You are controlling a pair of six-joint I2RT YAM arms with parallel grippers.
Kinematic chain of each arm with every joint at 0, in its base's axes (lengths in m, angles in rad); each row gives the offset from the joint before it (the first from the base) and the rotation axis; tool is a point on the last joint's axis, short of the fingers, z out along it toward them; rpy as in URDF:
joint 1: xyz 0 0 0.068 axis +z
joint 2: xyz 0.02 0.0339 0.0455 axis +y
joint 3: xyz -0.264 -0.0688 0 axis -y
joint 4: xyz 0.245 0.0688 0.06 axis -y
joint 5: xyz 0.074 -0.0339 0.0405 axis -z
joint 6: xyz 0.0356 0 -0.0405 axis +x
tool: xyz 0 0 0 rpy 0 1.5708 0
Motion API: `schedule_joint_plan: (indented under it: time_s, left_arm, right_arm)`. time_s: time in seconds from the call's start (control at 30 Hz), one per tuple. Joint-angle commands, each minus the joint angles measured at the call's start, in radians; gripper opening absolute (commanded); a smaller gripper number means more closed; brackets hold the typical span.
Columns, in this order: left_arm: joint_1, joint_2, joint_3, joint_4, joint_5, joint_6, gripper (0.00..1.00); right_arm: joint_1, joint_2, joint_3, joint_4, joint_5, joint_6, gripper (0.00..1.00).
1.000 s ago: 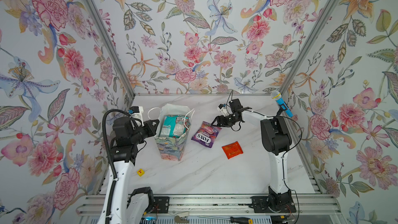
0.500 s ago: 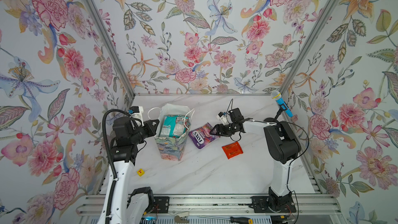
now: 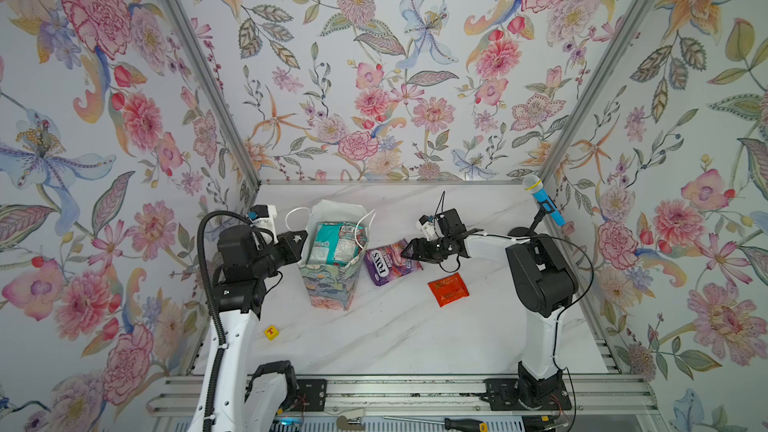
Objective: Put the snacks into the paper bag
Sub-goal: 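Lower the right gripper onto the purple packet and close it, then lift the purple packet and carry it above the paper bag with the right gripper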
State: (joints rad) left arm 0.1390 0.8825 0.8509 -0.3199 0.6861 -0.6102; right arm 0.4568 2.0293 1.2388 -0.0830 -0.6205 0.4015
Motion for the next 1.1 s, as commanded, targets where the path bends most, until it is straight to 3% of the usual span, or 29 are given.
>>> schedule_joint_plan:
  time_s: [0.0, 0.3, 0.4, 0.67, 0.73, 0.83, 1.07]
  left_arm:
    - [0.007, -0.014, 0.013, 0.029, 0.044, 0.003, 0.06]
    - [0.007, -0.016, 0.012, 0.03, 0.044, 0.0, 0.06]
    - [0.007, -0.02, 0.013, 0.028, 0.044, 0.0, 0.06]
    - [0.008, -0.024, 0.014, 0.021, 0.044, 0.006, 0.06]
    - [0.008, -0.024, 0.013, 0.022, 0.044, 0.007, 0.06]
    - [0.008, -0.024, 0.01, 0.022, 0.045, 0.007, 0.06]
    - [0.009, -0.018, 0.012, 0.024, 0.046, 0.008, 0.06]
  right_arm:
    - [0.028, 0.062, 0.016, -0.017, -0.003, 0.013, 0.75]
    - [0.074, 0.072, 0.012, 0.062, -0.095, 0.052, 0.73]
    - [0.079, 0.071, 0.005, 0.106, -0.119, 0.09, 0.62]
    - [0.075, 0.041, -0.001, 0.148, -0.114, 0.135, 0.13]
    - [0.071, 0.024, 0.004, 0.124, -0.102, 0.123, 0.05]
    - [0.061, -0.024, 0.01, 0.071, -0.062, 0.084, 0.0]
    - [0.047, -0.165, 0.076, -0.121, 0.051, -0.027, 0.0]
